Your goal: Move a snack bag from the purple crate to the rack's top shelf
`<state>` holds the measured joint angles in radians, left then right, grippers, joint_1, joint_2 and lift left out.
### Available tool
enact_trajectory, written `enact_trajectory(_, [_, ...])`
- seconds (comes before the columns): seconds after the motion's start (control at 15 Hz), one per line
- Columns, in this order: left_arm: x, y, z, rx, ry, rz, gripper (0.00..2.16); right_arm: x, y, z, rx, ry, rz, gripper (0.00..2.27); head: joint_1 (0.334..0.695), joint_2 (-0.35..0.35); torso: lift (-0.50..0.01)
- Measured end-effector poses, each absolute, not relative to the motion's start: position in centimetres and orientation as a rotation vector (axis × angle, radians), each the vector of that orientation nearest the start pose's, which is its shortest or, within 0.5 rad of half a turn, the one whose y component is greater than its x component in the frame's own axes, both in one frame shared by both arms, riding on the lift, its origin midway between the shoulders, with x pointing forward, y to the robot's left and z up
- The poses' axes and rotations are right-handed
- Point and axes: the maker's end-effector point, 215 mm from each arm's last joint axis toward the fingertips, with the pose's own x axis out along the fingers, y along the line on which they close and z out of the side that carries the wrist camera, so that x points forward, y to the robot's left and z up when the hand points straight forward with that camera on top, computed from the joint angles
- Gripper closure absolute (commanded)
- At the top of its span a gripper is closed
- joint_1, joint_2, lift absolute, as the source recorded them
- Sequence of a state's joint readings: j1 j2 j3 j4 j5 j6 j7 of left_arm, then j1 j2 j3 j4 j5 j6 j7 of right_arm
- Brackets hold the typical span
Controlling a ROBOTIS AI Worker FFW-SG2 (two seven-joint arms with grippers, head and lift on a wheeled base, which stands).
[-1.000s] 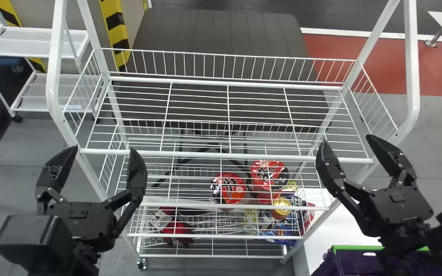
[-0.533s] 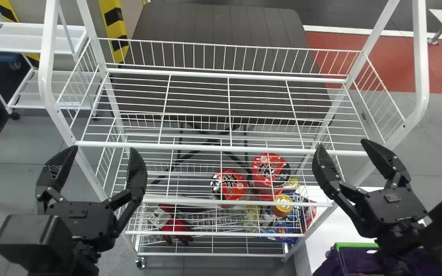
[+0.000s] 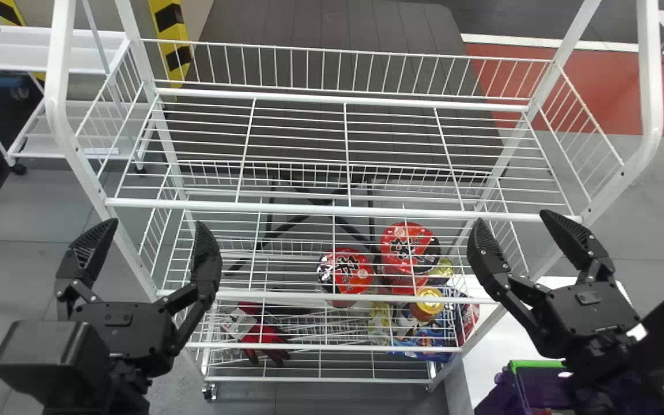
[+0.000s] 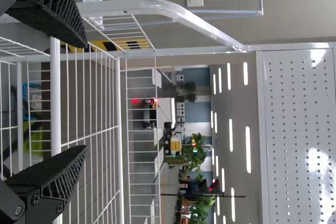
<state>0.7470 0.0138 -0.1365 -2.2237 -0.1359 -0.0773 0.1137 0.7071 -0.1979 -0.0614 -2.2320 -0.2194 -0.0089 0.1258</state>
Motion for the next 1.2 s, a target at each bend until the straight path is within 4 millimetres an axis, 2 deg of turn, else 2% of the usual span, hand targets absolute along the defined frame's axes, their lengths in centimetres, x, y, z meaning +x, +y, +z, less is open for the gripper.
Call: enact_trajectory(1.2, [37.65,17.98,-31.58,0.056,0.008,-0.012,0.14,38.97,-22.66,-31.91,0.007,0.057,0.206,0.18,0.695,-0.070,-0.190])
